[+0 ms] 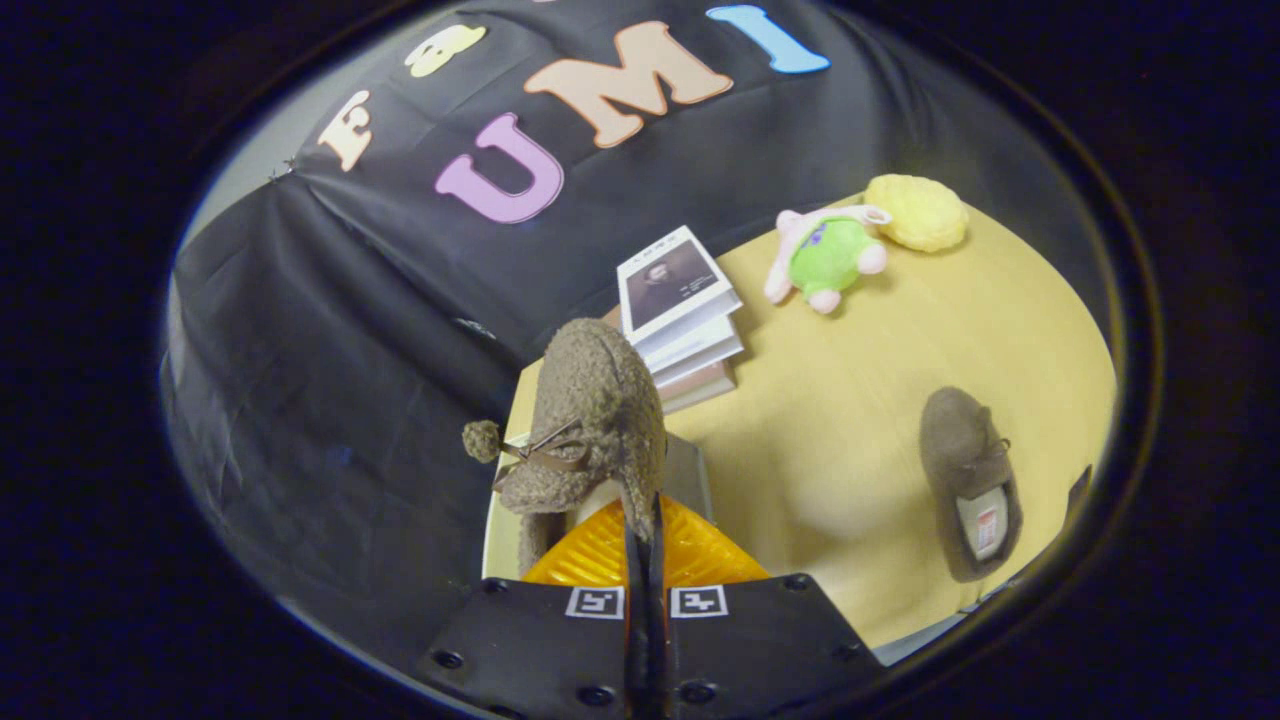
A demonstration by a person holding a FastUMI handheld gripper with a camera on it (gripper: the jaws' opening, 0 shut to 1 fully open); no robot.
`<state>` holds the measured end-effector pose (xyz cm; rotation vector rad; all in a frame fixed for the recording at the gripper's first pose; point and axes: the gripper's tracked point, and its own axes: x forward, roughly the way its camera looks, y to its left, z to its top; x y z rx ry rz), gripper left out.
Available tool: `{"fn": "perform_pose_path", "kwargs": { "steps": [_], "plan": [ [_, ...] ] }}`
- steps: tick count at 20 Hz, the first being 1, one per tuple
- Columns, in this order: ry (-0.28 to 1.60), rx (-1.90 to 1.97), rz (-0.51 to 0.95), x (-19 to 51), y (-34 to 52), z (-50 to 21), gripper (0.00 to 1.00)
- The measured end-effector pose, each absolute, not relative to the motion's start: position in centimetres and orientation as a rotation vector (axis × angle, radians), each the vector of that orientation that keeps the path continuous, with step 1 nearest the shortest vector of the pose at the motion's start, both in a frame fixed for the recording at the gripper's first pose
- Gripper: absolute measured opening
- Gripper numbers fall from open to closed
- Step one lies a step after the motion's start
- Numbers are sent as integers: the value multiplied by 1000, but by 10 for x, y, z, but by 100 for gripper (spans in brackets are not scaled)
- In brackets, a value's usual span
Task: Open the storage box then place both shoes into the box .Put the left shoe in first, then the right shoe, with the right side of both shoes facing outward in a uniform manner.
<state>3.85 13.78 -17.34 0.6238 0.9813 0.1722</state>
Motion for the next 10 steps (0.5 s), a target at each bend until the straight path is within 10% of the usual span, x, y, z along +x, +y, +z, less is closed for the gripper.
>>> {"fn": "perform_pose_path", "kwargs": {
  "steps": [10],
  "plan": [
    [1094,545,268,28,243,-216,3]
  ]
}}
